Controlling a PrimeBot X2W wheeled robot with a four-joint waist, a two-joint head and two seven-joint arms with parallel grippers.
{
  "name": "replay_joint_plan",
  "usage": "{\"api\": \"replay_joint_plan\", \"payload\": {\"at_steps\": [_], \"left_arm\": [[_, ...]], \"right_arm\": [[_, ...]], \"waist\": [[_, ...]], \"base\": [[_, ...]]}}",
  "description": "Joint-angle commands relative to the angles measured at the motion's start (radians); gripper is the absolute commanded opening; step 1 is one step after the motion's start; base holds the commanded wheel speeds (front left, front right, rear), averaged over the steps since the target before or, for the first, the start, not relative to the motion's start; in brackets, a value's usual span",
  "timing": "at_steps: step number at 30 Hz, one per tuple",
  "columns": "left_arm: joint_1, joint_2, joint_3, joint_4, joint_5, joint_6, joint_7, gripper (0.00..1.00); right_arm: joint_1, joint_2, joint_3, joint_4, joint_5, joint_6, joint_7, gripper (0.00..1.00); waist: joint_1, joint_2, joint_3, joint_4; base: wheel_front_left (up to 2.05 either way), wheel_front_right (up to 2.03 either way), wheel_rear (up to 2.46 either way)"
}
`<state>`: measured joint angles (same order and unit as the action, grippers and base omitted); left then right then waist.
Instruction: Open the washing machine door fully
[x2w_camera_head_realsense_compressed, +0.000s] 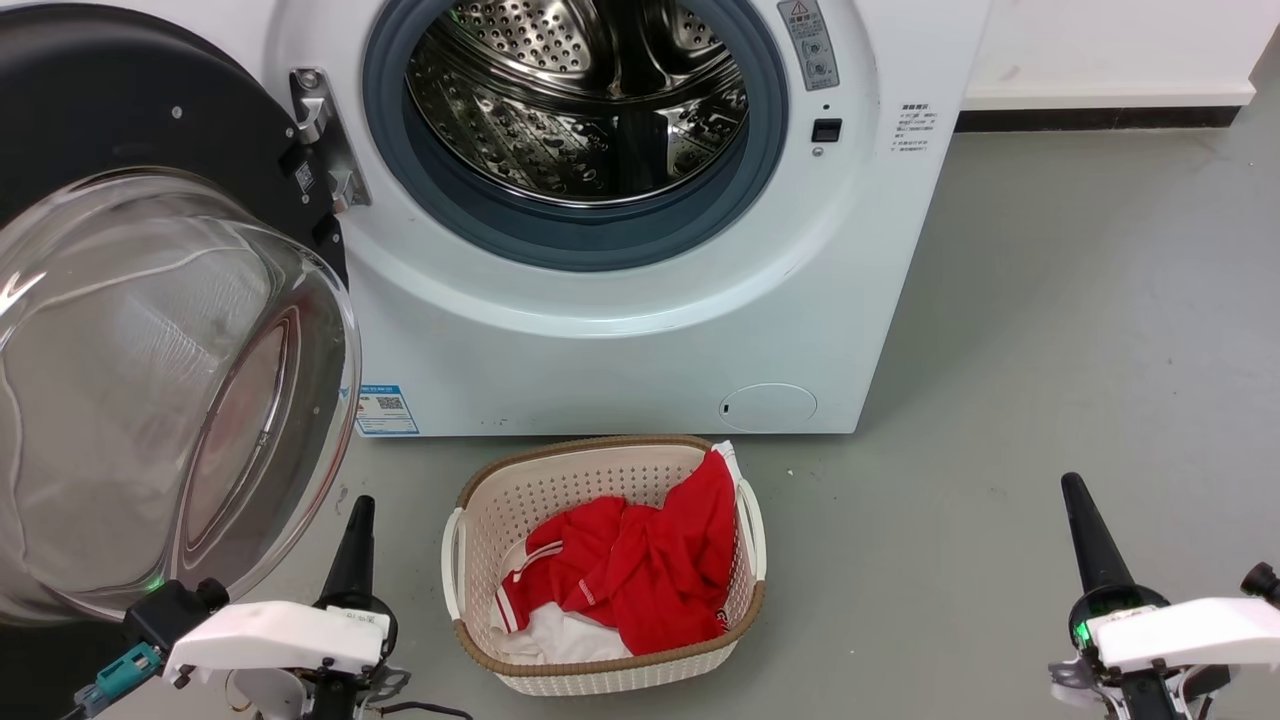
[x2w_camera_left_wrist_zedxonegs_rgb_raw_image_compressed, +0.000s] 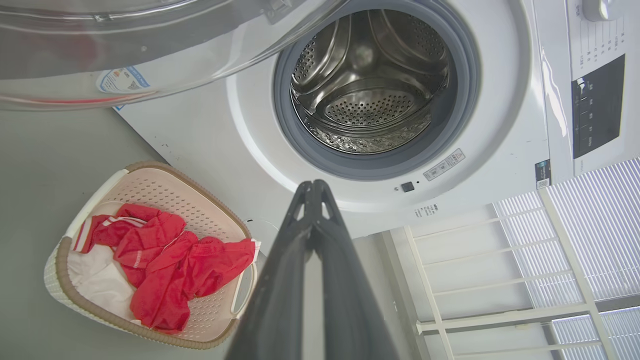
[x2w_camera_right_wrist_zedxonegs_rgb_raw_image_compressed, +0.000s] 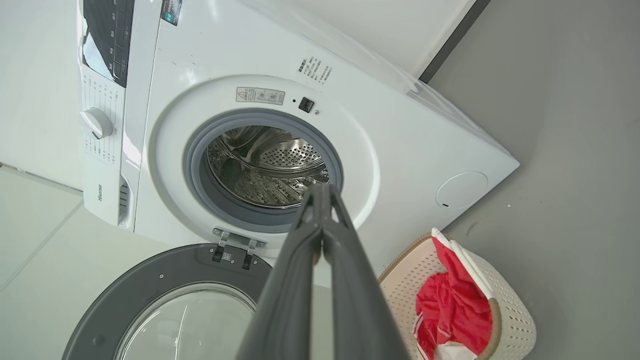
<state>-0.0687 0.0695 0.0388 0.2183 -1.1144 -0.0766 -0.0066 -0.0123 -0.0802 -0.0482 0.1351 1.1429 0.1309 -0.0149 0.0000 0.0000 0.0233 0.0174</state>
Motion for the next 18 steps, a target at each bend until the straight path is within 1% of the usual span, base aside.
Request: {"api": "replay_joint_plan", "payload": {"at_steps": [1, 18], "left_arm": [[-0.025, 0.0, 0.007, -0.005, -0.026, -0.008, 0.006, 0.0], [-0.031, -0.006, 0.03, 0.006, -0.181, -0.023, 0.045, 0.0]], "right_arm": [[-0.023, -0.007, -0.002, 0.0, 0.028, 0.0, 0.006, 0.0], [-0.049, -0.005, -0.009, 0.035, 0.185, 0.0, 0.035, 0.0]], "waist": [[0.0, 0.0, 0.0, 0.0], [0.0, 0.0, -0.006, -0.005]], "base": [[0.0, 0.0, 0.0], [0.0, 0.0, 0.0]]}}
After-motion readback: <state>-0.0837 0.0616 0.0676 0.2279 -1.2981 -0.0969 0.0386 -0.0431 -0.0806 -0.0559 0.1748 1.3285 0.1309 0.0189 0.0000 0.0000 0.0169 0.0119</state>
